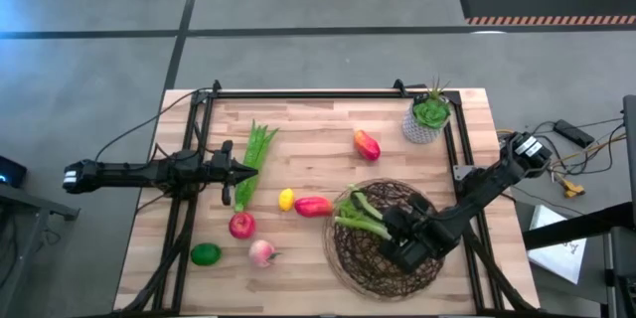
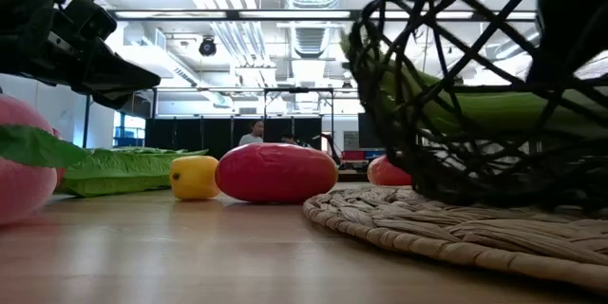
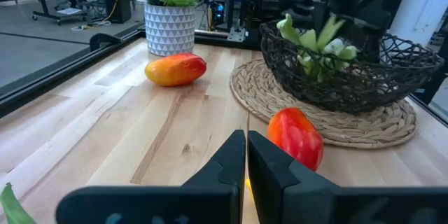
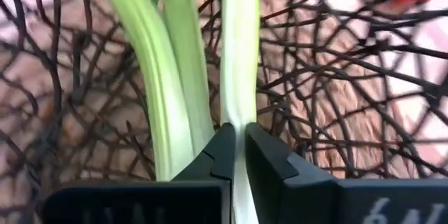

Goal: Build produce basket
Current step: Put the celery into the wire basket

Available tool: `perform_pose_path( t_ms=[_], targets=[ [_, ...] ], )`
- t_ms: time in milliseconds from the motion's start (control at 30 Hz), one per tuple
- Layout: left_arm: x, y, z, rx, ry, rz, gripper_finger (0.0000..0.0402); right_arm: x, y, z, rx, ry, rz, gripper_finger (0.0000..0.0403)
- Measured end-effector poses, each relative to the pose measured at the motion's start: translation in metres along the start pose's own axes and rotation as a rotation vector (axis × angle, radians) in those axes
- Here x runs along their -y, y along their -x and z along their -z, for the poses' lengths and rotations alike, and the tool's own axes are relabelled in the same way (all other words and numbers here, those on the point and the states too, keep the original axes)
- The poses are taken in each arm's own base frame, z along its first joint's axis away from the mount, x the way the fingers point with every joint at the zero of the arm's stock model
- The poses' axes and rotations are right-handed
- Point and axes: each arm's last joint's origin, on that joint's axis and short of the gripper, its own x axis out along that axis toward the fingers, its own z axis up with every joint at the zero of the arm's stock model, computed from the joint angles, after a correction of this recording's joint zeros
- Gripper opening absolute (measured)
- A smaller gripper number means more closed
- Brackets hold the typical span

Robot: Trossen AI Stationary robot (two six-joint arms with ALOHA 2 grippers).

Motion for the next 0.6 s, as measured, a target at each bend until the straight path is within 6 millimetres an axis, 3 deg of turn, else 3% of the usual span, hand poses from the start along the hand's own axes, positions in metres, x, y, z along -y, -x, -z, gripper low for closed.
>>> perform_pose_path(
  t_ms=[300, 600],
  targets=[
    [0.000, 0.000, 0.000, 0.000, 0.000, 0.000, 0.0000, -0.002, 0.019, -0.015, 0.104, 0.000, 0.044, 0.0013],
    [0.000, 0.000, 0.000, 0.000, 0.000, 0.000, 0.0000, -0.001, 0.030, -0.024, 0.408, -0.103, 0.109, 0.0012]
  ],
)
